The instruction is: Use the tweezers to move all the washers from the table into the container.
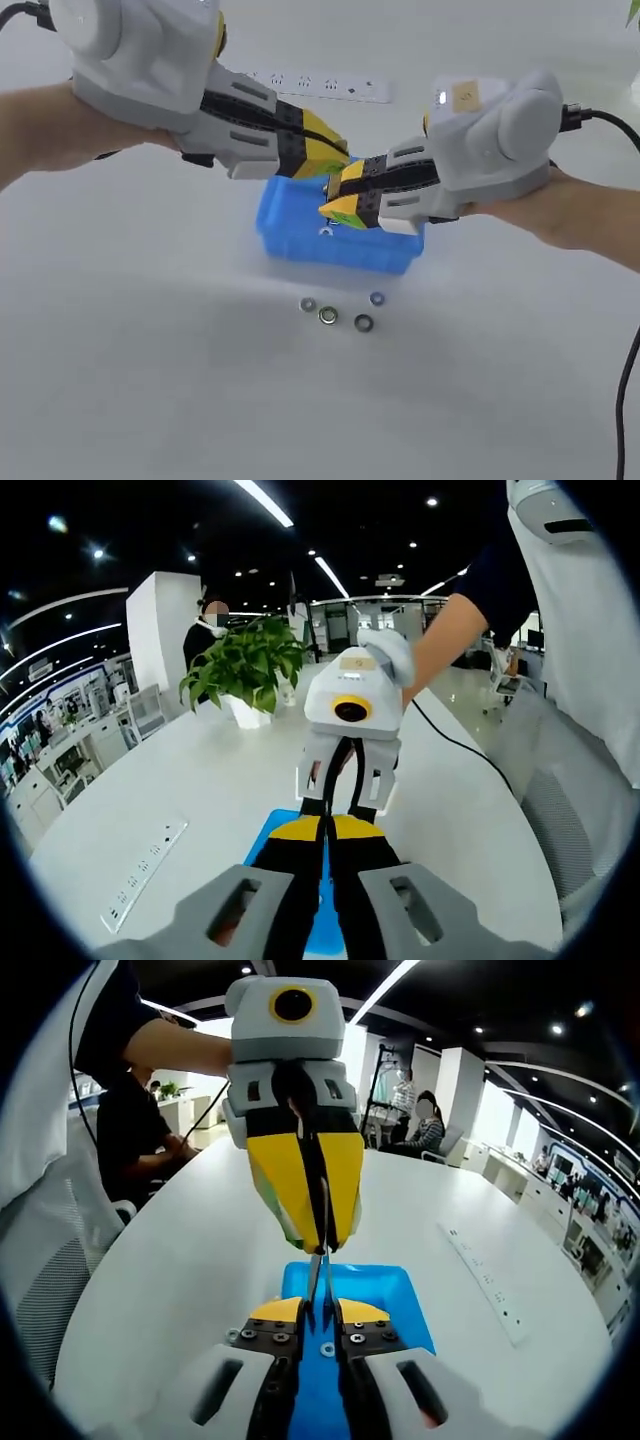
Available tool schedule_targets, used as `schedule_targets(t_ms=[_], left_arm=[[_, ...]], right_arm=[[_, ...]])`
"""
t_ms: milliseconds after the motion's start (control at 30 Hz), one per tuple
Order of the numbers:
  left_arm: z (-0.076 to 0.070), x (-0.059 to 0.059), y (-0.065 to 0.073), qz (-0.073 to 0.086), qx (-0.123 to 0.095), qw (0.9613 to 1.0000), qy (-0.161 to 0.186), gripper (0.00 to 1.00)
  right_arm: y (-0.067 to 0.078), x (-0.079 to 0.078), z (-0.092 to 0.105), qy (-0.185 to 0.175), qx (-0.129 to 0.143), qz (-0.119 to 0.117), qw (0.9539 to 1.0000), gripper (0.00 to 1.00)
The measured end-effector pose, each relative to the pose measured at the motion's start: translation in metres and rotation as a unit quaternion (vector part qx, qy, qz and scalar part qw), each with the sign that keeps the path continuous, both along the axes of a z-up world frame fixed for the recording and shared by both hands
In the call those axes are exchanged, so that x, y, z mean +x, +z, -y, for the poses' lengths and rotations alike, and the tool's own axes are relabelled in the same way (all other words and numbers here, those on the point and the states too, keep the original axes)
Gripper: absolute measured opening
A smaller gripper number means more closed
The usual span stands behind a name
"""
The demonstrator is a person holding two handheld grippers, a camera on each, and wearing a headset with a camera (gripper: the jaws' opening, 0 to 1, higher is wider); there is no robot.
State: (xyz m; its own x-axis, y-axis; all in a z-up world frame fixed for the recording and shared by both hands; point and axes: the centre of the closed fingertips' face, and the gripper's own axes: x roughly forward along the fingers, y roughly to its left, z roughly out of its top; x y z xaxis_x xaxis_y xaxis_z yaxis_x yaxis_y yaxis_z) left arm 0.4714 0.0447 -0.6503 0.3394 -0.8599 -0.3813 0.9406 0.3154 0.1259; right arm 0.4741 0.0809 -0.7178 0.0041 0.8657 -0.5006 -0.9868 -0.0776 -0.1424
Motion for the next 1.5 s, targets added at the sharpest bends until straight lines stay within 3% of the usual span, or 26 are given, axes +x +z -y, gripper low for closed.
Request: schedule_targets(t_ms=[133, 300, 800, 900, 1100, 1200, 1333, 1500], left_arm=[[0.002, -0.001, 0.001, 0.002, 0.001, 1.0000, -0.002, 0.05], [0.003, -0.003, 0.005, 0.005, 0.001, 1.0000, -0.001, 0.05], [0.000, 0.000, 0.024, 0.026, -0.006, 0.9995, 0.016, 0.05], [0.003, -0.008, 0.034, 0.032, -0.006, 0.9994, 0.009, 0.05], [0.007, -0.023, 0.031, 0.036, 0.000, 0.9993, -0.003, 0.05], [0.013, -0.039, 0.029, 0.032, 0.000, 0.9995, -0.005, 0.05], [0.013, -0.042, 0.023, 0.020, -0.003, 0.9998, -0.002, 0.05], [0.018, -0.058, 0.013, 0.003, -0.016, 0.9999, 0.002, 0.05]], right_arm=[[0.002, 0.002, 0.004, -0.014, 0.002, -0.013, 0.9998, 0.16], [0.004, 0.001, 0.010, -0.020, -0.002, -0.012, 0.9997, 0.20], [0.024, -0.024, 0.050, -0.071, 0.031, -0.005, 0.9970, 0.30], [0.028, -0.035, 0.063, -0.083, 0.042, -0.017, 0.9955, 0.31], [0.022, -0.059, 0.083, -0.085, 0.039, -0.035, 0.9950, 0.34], [0.014, -0.071, 0.093, -0.089, 0.031, -0.038, 0.9949, 0.39], [0.009, -0.080, 0.101, -0.092, 0.024, -0.038, 0.9947, 0.44], [0.005, -0.092, 0.109, -0.107, 0.025, -0.049, 0.9928, 0.53]])
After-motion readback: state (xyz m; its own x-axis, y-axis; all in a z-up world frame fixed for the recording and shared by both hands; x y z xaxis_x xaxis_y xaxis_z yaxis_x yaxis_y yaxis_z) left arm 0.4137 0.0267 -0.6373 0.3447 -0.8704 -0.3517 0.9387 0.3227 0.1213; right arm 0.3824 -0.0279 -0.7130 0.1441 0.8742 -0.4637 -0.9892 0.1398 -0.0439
